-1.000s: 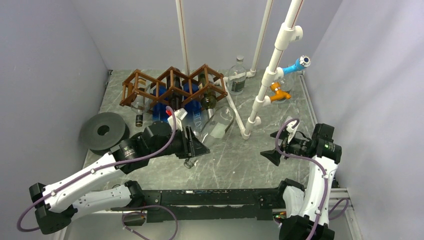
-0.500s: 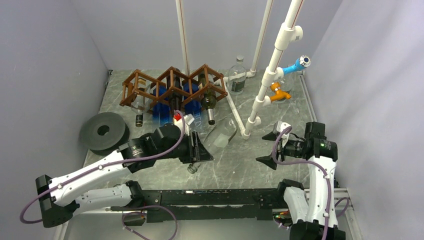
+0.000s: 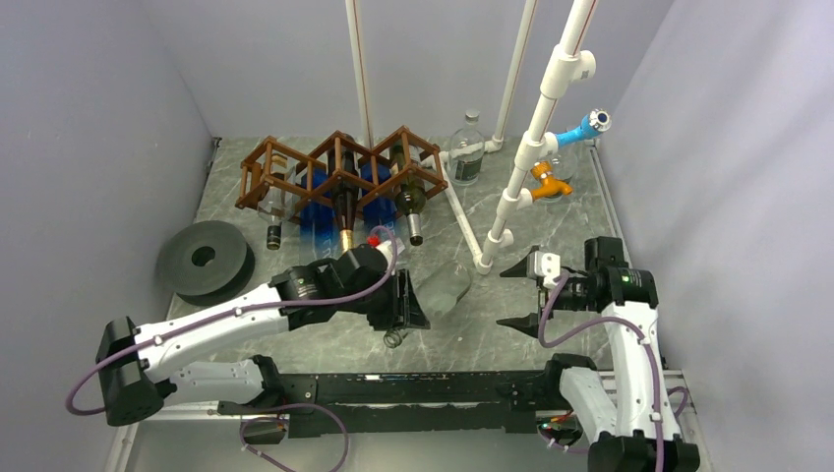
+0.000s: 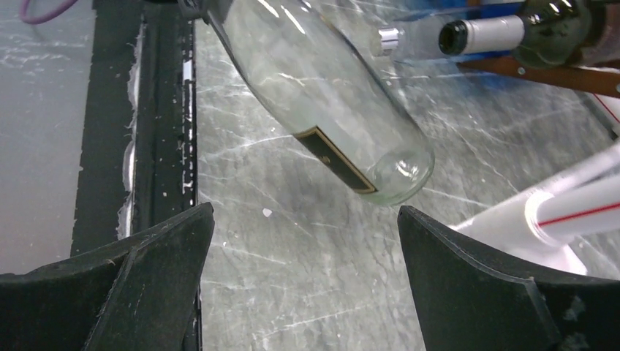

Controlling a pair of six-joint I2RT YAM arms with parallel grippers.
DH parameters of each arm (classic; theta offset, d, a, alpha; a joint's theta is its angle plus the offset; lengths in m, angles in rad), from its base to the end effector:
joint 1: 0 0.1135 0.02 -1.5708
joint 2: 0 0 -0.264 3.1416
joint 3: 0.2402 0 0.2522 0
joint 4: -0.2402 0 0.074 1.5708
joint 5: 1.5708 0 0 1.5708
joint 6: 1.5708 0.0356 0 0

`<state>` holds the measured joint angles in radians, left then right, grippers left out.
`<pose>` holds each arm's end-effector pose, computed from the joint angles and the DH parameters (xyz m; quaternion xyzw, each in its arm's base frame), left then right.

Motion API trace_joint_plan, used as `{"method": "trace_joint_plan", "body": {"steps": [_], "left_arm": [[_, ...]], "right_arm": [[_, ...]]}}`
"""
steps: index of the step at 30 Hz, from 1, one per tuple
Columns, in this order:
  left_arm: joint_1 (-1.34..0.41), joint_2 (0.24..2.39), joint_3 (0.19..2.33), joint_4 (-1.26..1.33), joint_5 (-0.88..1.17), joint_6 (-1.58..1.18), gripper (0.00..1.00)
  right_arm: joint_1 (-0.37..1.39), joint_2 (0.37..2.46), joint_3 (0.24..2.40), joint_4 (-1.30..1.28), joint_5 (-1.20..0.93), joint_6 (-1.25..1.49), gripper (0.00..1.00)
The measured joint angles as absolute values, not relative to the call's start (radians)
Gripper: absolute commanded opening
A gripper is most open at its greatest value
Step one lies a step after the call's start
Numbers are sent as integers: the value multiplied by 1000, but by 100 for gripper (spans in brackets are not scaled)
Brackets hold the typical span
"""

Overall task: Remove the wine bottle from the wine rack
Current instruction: Place the wine bottle at the center of the board.

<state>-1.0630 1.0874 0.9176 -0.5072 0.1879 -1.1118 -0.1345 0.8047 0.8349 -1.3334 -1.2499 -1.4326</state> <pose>0.1079 -0.2075 0.2967 0.0186 0.8985 -0.4203 0.1251 0.1061 0.0197 0.2889 -0.5480 0.5931 0.3344 0.4859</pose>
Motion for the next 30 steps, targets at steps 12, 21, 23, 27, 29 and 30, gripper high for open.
{"method": "trace_joint_plan", "body": {"steps": [12,21,23,27,29,30], "left_arm": [[-1064,1240,1000,-567,273,-1158,0],[-1064,1359,1102,-574,354,-1199,0],[-1064,1384,1118,-578,372,-1204,0],[-1064,1430,1162,-605,400,-1214,0],[-1064,1446,1187,-621,408,-1217,3],[-1063,1451,1196,-626,410,-1216,6]], "right_arm": [[107,895,809,-1166,-1202,-1398,100],[319,922,707,-878,-1080,-1244,100],[350,929,683,-817,-1051,-1216,100],[382,931,648,-746,-1002,-1189,99],[391,932,634,-722,-984,-1184,99],[393,933,629,-715,-976,-1184,98]]}}
